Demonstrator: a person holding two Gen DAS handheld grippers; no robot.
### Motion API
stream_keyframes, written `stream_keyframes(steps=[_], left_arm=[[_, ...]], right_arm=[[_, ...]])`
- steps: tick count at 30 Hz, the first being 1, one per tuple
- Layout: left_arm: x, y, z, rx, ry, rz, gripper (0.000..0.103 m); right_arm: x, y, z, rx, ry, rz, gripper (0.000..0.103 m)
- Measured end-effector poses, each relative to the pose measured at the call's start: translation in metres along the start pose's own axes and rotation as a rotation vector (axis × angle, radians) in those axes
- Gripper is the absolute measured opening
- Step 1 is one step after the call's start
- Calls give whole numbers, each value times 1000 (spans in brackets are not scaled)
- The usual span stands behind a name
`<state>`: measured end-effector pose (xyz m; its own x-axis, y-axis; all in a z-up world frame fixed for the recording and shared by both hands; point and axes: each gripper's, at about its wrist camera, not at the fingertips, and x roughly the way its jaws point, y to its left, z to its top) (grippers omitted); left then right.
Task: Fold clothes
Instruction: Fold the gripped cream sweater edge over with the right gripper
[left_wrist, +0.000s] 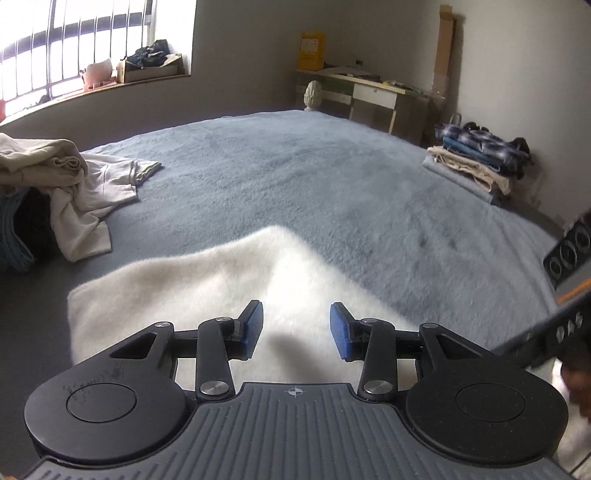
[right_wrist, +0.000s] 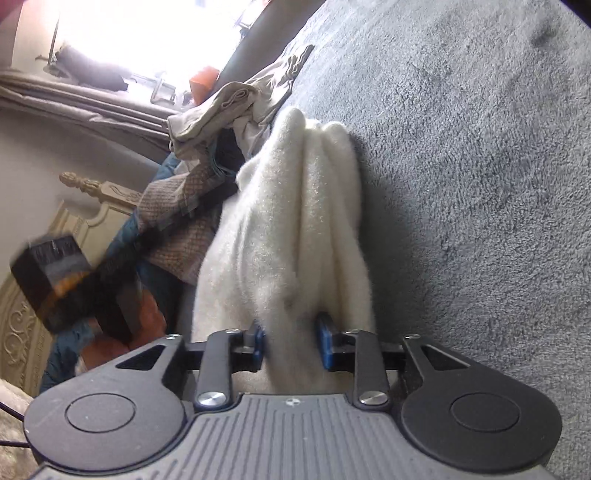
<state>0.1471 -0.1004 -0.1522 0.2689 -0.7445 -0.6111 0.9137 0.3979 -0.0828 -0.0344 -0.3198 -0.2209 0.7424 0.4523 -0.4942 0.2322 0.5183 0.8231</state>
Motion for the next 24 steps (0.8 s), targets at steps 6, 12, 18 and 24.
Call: stream_keyframes(steps=[6,12,18,24], left_arm=[[-4,3,-24,-99,-50,15,41],[-4,3,-41,-118,-113,28,42],[-6,4,-50,-133,-148,33,43],[-8,3,-56,-137,-166,25,43]], right_arm=[[-13,1,15,61,-74,67,58],[19,7,54,47,-80,-13,69],[54,13,95,24,-78,-100,73],[71,74,74,-259,-135,-229,72]])
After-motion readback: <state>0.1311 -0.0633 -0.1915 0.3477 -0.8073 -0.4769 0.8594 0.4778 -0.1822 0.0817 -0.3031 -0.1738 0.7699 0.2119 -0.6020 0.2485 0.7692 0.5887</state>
